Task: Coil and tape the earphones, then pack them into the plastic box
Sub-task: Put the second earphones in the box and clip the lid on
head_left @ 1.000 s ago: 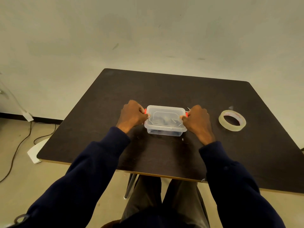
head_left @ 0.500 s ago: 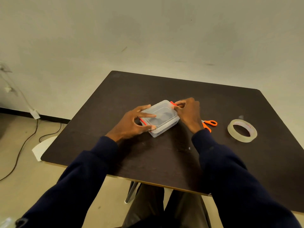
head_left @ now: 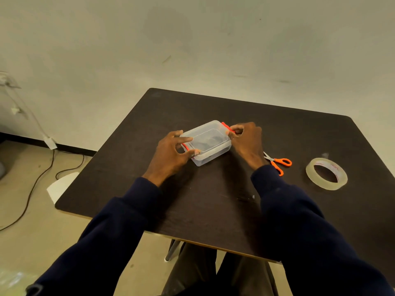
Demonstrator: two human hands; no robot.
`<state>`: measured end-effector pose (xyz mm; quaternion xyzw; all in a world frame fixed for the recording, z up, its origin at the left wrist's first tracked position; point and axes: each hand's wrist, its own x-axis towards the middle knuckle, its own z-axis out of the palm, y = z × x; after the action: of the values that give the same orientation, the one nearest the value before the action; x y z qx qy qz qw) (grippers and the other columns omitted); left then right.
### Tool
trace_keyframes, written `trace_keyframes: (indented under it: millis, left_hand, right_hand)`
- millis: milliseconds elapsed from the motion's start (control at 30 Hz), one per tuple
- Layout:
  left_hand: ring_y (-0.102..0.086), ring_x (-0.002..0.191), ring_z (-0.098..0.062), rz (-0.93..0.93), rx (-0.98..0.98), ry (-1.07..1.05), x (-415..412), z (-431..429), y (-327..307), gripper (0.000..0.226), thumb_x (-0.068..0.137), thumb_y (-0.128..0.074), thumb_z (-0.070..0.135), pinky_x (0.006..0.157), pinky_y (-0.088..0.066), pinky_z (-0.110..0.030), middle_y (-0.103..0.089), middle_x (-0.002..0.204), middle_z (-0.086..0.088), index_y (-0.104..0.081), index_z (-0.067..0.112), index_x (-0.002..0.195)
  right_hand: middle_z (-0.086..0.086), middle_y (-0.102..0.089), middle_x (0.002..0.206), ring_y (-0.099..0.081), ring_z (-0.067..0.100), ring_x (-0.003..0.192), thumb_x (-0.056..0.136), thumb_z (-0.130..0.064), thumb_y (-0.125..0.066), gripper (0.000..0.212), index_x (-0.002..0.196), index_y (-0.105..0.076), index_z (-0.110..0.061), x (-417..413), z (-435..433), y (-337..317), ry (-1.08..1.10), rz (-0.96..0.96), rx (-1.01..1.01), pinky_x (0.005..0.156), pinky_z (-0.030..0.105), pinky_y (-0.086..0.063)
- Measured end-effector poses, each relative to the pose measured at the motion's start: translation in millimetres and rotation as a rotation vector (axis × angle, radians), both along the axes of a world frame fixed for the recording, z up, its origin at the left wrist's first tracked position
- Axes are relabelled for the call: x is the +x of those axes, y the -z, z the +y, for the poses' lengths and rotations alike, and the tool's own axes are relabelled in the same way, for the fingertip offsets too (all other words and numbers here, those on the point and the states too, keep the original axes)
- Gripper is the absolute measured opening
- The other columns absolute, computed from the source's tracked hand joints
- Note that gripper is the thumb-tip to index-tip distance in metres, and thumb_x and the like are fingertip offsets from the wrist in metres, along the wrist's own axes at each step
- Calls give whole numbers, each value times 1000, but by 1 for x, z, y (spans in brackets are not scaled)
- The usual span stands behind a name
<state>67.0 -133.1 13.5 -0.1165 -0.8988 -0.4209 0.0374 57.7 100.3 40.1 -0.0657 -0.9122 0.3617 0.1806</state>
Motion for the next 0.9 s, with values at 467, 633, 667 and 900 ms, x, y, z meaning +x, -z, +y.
trace_keyframes:
  millis: [467, 633, 667, 900]
  left_hand:
    - [-46, 145, -23, -103, 191, 130, -23, -7, 17, 92, 76, -90, 27, 114, -47, -45, -34, 165, -6, -43, 11, 154]
    - [-51, 141, -16, -151, 280, 228, -44, 20, 11, 90, 78, -88, 17, 116, -45, -44, -49, 155, 0, -41, 9, 154]
    - [-54, 137, -14, -151, 290, 246, -47, 25, 11, 87, 79, -87, 14, 114, -46, -41, -53, 149, 3, -42, 10, 153]
    - [-56, 131, -8, -160, 346, 291, -76, 58, 10, 85, 82, -84, 8, 109, -49, -25, -53, 146, 5, -39, 8, 155]
  right_hand:
    - [13, -74, 108, -72, 28, 93, 94, -22, -73, 25, 111, -75, -4, -6, 9, 1, 106, -165, 146, 88, 36, -59]
    - [15, -73, 91, -71, 28, 76, 90, -13, -75, 13, 97, -74, -2, -11, 33, -6, 148, -227, 227, 75, 42, -63]
    - [14, -73, 92, -71, 28, 77, 90, -13, -76, 13, 98, -73, -3, -13, 37, -7, 158, -231, 227, 76, 43, -64]
    - [14, -72, 86, -71, 28, 75, 92, -16, -74, 14, 92, -76, -2, -31, 68, -7, 217, -187, 182, 78, 49, -63]
